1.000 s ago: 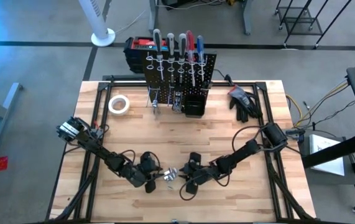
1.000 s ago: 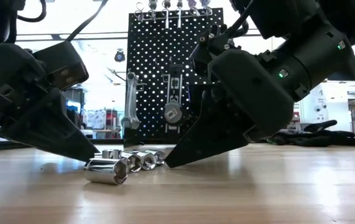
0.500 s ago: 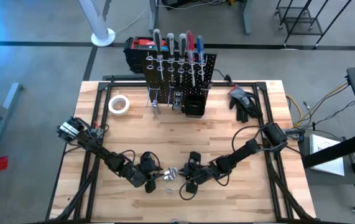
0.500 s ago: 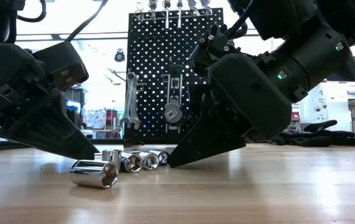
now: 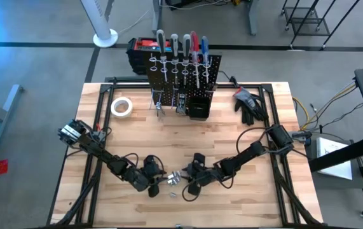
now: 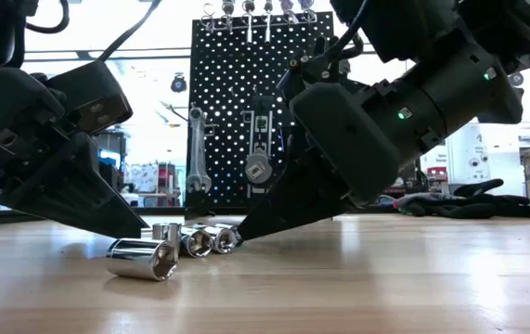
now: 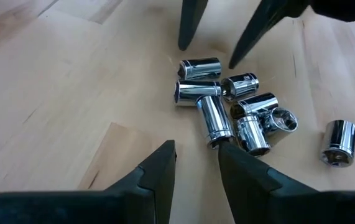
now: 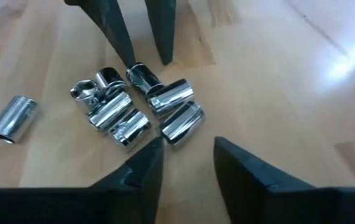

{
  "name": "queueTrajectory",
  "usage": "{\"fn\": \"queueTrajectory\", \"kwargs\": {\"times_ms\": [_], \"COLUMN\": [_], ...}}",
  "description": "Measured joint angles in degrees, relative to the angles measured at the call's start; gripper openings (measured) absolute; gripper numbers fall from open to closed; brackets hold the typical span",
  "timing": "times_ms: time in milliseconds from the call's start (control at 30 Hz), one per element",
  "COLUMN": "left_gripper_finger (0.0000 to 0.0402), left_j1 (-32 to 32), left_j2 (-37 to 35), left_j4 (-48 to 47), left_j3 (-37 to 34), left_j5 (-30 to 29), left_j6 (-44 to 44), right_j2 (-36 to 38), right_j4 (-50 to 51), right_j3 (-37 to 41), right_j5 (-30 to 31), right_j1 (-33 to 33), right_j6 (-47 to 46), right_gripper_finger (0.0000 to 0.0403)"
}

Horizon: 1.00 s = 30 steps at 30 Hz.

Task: Hang tools onto peg board
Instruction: Put the socket wrench into the bin on the peg board

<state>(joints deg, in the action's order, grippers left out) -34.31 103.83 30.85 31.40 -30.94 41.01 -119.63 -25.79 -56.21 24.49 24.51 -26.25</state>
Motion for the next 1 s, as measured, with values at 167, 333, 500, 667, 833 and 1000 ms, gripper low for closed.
{"fn": "queueTrajectory", "kwargs": {"times_ms": [167, 333, 500, 667, 833, 1000], "left_gripper_finger": [0.0114, 0.0114, 0.0114, 0.0114, 0.0114, 0.0114], "left_j1": [0.29, 0.42, 0.67, 0.69, 0.76, 0.84], "left_j2": [0.0, 0.07, 0.07, 0.07, 0.07, 0.07], "left_j4": [-0.15, -0.26, -0.28, -0.63, -0.68, -0.69], "left_j3": [0.22, 1.67, 2.63, 2.64, 2.64, 2.64], "left_j5": [0.06, 0.04, 0.04, 0.07, 0.09, 0.09], "left_j6": [-0.6, -4.61, -6.27, -6.24, -6.42, -6.46], "right_j2": [-0.02, -0.02, -0.02, 0.02, 0.08, 0.09], "right_j4": [-1.6, -1.28, 0.47, 5.9, 7.27, 8.12], "right_j3": [-0.08, -1.39, -1.57, -1.7, -1.75, -1.73], "right_j5": [0.05, 1.12, -0.28, -0.61, -0.38, 0.06], "right_j1": [-0.04, -0.85, -2.3, -2.4, -2.4, -2.45], "right_j6": [-2.19, -1.32, -0.98, -2.09, -2.11, -1.47], "right_gripper_finger": [0.0211, 0.0232, 0.0227, 0.0212, 0.0192, 0.0136]}}
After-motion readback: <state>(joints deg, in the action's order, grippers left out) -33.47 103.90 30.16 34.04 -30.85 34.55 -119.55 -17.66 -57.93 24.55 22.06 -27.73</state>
